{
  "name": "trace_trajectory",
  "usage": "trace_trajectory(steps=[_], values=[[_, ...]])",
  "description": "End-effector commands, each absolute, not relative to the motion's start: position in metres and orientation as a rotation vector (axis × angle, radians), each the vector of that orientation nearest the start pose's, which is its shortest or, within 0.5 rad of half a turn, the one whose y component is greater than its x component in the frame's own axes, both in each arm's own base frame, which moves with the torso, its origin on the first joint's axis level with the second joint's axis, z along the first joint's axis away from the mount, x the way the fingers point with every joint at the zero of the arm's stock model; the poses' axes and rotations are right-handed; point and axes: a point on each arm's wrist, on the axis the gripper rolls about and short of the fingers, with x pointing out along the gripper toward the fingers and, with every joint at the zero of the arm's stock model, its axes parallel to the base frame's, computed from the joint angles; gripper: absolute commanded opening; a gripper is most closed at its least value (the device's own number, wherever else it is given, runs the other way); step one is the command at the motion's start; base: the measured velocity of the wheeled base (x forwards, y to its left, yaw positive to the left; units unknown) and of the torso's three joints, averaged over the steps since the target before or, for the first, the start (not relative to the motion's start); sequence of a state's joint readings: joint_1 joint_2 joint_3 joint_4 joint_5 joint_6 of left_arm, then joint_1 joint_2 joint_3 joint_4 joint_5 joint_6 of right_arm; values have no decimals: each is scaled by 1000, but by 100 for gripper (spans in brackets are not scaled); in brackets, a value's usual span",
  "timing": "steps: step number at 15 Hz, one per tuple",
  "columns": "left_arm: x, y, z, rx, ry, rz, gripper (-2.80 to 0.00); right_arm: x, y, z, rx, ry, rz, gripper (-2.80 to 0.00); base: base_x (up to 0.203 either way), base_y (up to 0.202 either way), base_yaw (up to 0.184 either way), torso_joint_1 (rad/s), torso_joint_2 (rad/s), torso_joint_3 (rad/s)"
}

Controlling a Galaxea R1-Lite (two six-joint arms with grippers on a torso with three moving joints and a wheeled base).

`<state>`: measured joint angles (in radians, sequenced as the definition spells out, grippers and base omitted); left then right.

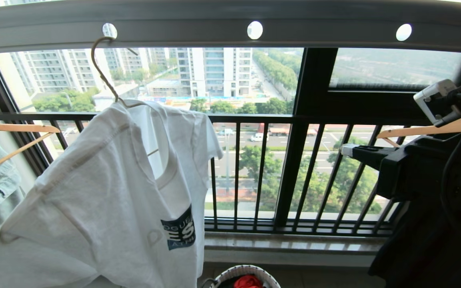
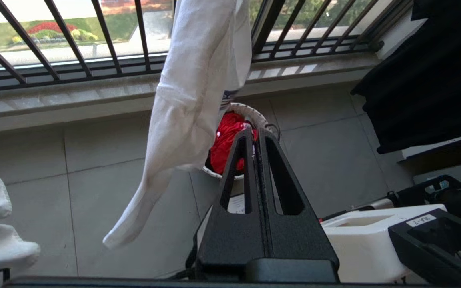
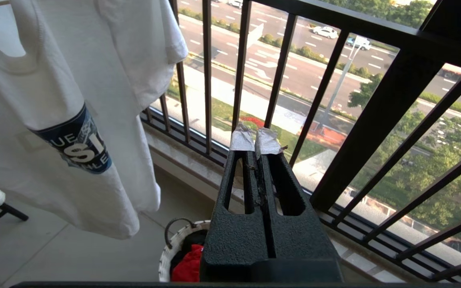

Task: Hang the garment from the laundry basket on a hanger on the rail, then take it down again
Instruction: Take the clothes off the clothes rack

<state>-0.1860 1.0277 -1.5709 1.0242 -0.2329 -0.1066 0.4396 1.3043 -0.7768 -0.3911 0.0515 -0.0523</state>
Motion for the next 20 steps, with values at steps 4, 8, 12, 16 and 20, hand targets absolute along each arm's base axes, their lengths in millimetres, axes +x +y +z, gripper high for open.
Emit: trace_trajectory(steps=[4, 8, 12, 16, 20], values=[[1, -5, 337, -96, 656, -333, -280, 193, 100, 248, -76, 143, 529, -280, 0, 0, 0, 0, 0, 0], [-11, 0, 296, -58, 681, -222, -280, 190, 99, 252, -52, 133, 528, -280, 0, 0, 0, 0, 0, 0], [-24, 6, 270, 38, 614, -112, -280, 187, 97, 255, -49, 118, 528, -280, 0, 0, 0, 0, 0, 0], [-24, 9, 263, 133, 620, 25, 0, 187, 97, 255, -48, 122, 530, -280, 0, 0, 0, 0, 0, 0], [-2, 7, 256, 282, 620, 81, 0, 187, 98, 255, -49, 119, 533, -280, 0, 0, 0, 0, 0, 0]])
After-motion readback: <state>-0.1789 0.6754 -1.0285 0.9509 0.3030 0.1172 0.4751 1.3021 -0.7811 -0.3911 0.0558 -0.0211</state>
